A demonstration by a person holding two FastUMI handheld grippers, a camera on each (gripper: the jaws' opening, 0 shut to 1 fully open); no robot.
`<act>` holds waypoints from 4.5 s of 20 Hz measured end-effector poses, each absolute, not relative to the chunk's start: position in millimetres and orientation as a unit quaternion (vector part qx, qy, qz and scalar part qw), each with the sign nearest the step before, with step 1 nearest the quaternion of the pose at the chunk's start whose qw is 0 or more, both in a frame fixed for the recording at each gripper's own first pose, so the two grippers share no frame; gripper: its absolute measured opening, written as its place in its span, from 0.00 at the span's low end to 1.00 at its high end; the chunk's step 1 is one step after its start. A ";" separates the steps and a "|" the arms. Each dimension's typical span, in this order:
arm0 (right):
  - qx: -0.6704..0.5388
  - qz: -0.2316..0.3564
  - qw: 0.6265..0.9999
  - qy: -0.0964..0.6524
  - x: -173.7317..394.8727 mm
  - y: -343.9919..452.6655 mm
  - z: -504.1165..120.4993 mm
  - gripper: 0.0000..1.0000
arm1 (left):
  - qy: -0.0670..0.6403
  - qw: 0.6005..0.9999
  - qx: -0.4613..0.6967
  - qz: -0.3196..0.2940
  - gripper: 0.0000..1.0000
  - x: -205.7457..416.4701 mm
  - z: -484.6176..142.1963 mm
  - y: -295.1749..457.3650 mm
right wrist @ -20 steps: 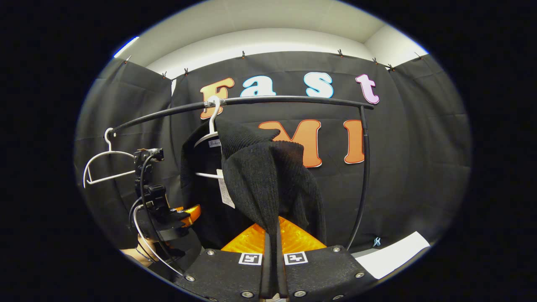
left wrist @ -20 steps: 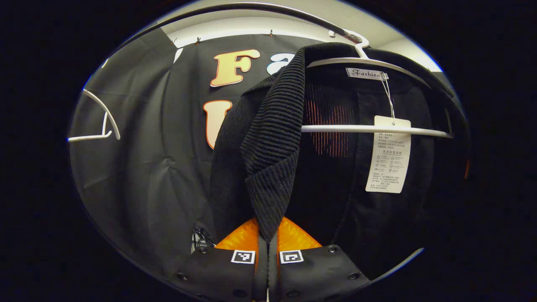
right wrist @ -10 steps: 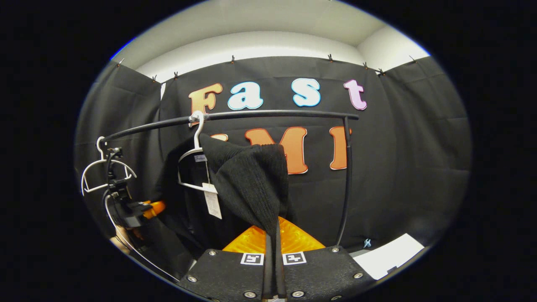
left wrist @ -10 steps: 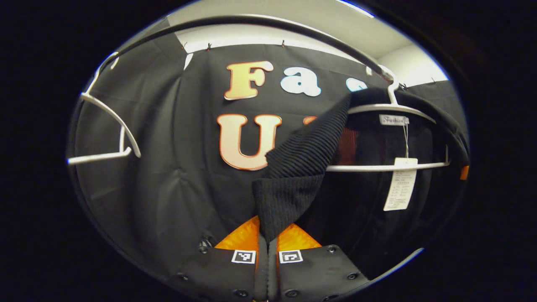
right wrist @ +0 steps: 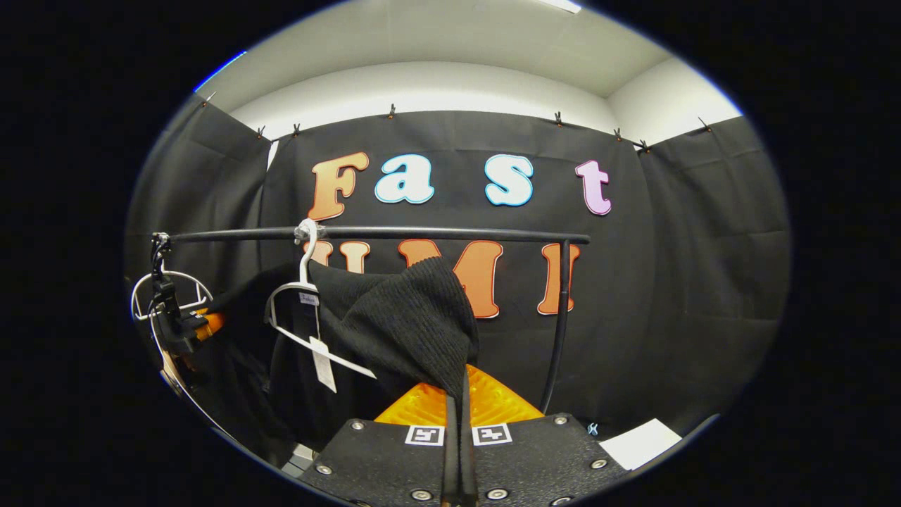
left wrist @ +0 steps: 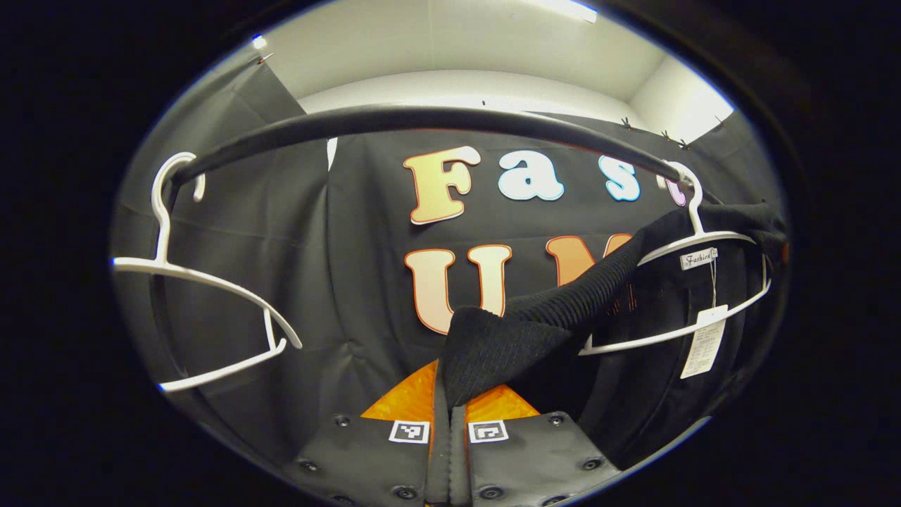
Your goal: Grasp the clothes on the hanger with both hands and then place them into the laundry hamper below.
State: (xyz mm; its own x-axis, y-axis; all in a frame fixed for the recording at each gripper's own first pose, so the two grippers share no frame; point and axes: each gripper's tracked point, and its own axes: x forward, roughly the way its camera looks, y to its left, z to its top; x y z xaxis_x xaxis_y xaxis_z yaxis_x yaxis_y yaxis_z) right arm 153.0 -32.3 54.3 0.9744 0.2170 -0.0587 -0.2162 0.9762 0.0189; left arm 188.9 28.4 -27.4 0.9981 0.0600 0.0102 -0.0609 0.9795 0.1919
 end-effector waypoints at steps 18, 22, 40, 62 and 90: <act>0.078 0.160 0.982 0.065 254.5 -55.7 39.9 0.00 | -0.001 0.993 0.094 0.065 0.07 213.0 -35.5 55.3; 0.132 0.198 0.968 0.076 273.0 -54.7 17.9 0.00 | 0.022 0.994 0.086 0.068 0.09 211.2 -59.7 57.6; 0.187 0.175 0.935 0.247 283.7 -47.3 -211.8 0.00 | 0.188 0.975 0.047 0.104 0.06 165.1 -220.2 83.2; 0.180 0.190 0.866 0.425 182.5 102.7 -427.8 0.00 | 0.415 0.910 0.017 -0.016 0.05 79.4 -440.4 -29.3; 0.075 0.123 0.820 0.554 90.3 145.6 -569.5 0.44 | 0.582 0.812 -0.030 -0.022 0.56 -1.7 -553.9 -38.5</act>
State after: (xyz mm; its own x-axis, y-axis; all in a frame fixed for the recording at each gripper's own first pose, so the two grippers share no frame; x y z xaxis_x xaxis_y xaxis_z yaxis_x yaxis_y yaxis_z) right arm 90.3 145.6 -569.5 0.3568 0.2854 -0.8895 -0.1189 0.9583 0.2598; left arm -1.7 -38.5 -553.9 0.3210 -0.0698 -0.9445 0.0004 0.9973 -0.0736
